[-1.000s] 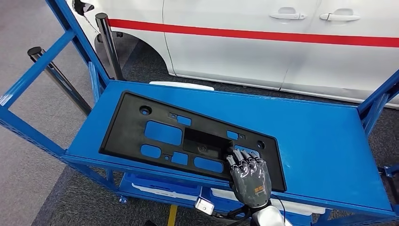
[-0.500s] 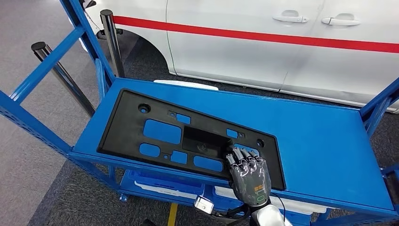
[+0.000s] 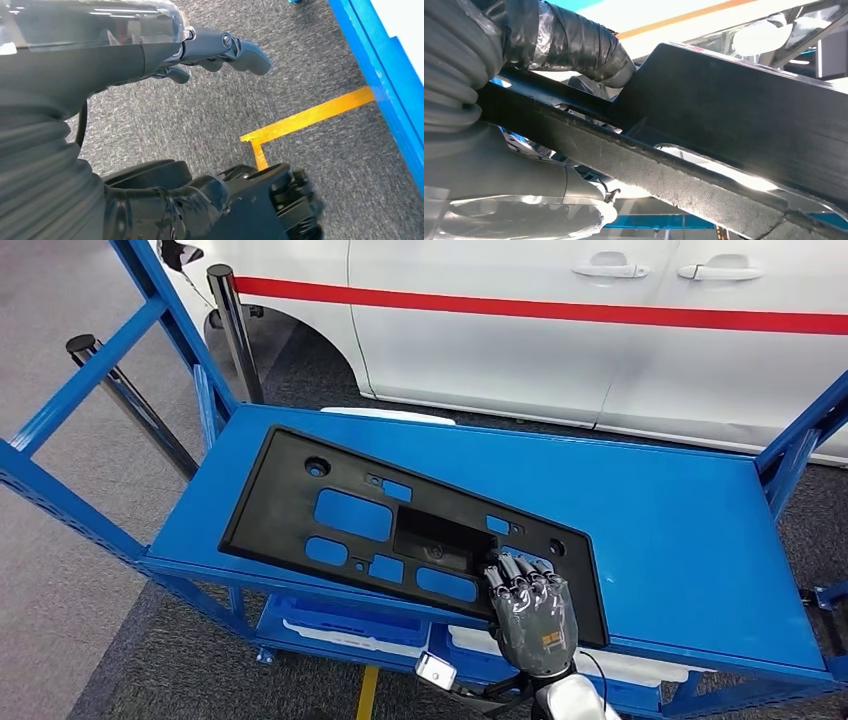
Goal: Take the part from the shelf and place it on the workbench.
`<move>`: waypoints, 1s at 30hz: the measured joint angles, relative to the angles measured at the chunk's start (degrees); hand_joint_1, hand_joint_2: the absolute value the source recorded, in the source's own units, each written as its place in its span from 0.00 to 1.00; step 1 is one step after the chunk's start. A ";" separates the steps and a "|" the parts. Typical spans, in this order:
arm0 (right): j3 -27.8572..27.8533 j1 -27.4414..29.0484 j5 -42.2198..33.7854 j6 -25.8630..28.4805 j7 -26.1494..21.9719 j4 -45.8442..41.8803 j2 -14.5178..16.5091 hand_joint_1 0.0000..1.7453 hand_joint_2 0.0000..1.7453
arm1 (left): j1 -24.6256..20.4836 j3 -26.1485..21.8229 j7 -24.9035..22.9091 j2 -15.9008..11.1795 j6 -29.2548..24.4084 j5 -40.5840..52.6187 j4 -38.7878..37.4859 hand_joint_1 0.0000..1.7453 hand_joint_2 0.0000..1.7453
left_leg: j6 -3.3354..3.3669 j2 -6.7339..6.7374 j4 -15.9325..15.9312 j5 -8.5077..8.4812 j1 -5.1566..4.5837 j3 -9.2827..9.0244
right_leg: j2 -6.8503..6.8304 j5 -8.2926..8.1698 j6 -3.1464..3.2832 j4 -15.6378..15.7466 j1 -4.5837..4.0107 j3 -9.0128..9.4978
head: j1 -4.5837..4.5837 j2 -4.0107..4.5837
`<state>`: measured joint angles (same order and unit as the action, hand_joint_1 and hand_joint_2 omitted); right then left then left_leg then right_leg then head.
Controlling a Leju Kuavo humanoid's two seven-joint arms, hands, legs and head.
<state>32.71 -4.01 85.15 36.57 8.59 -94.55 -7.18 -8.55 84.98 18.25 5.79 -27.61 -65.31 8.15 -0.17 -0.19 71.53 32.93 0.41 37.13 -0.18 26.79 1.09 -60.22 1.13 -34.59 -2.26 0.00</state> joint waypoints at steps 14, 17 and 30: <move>-0.67 0.00 -0.01 0.01 -0.28 0.31 0.45 1.00 1.00 | -0.20 0.00 -0.11 0.00 -0.34 -0.02 0.00 0.00 1.00 | 3.08 0.35 -13.84 -6.98 -0.30 -4.25 | 0.16 8.19 -2.79 -14.44 -0.19 -5.12 | -0.10 0.00; -0.84 -0.08 -0.01 0.02 -0.30 0.42 0.45 1.00 1.00 | -0.22 0.00 -0.10 0.03 -0.34 -0.02 0.00 0.00 1.00 | 2.82 0.34 -12.79 -7.07 -0.35 -3.22 | 0.13 4.23 -2.54 -5.27 -0.21 1.07 | -0.12 0.00; -0.93 -0.16 0.00 0.02 -0.31 0.44 0.60 1.00 1.00 | -0.20 0.00 0.00 0.02 -0.39 -0.20 0.00 0.00 1.00 | -0.54 0.15 2.77 2.27 0.11 1.84 | -0.15 -0.13 0.62 0.36 -0.43 0.08 | 0.03 0.00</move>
<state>31.78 -4.16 85.15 36.59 8.28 -94.11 -6.58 -8.75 84.98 18.25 5.81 -28.00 -65.51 8.15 -0.71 -0.04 74.30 35.21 0.52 38.98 -0.33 26.65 1.71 -59.86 0.70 -34.51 -2.23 0.00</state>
